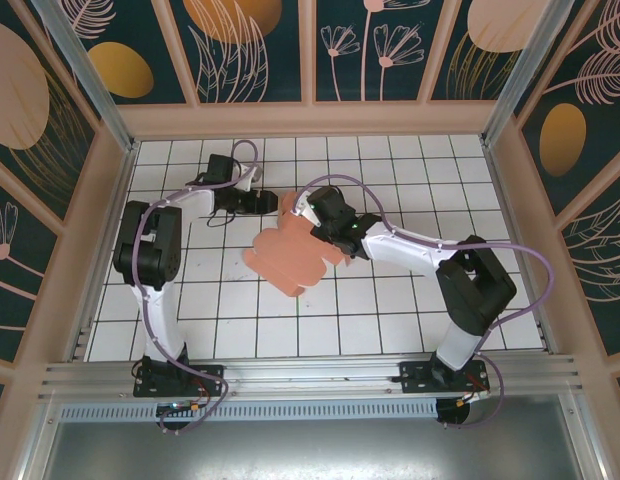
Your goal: Fold the paper box
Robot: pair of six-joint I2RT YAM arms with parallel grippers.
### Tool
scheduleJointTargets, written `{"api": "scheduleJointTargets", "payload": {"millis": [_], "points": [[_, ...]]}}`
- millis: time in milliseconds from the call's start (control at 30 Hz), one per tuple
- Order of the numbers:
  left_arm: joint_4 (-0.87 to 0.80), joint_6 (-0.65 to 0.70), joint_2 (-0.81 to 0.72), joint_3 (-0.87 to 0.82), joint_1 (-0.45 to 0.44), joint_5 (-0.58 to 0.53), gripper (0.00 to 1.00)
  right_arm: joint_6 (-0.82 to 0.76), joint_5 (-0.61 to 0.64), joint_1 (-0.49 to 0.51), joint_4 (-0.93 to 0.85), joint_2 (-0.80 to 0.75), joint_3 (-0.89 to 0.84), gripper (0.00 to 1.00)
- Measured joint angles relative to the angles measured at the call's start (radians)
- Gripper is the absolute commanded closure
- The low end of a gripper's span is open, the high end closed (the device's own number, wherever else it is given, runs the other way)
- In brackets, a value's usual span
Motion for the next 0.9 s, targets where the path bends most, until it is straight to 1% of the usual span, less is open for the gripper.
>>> {"api": "scheduleJointTargets", "payload": {"millis": [267, 600, 900], "points": [[0.056, 0.013, -0.034, -0.045, -0.031, 0.006, 0.30, -0.016, 0.000, -0.001, 0.002, 0.000, 0.014, 1.00], [0.113, 0.000, -0.058, -0.126, -0.031, 0.013, 0.30, -0.032, 0.003, -0.007, -0.005, 0.002, 0.014, 1.00], [0.132, -0.002, -0.063, -0.131, -0.031, 0.014, 0.30, -0.090, 0.055, -0.005, 0.018, 0.002, -0.024, 1.00]]}}
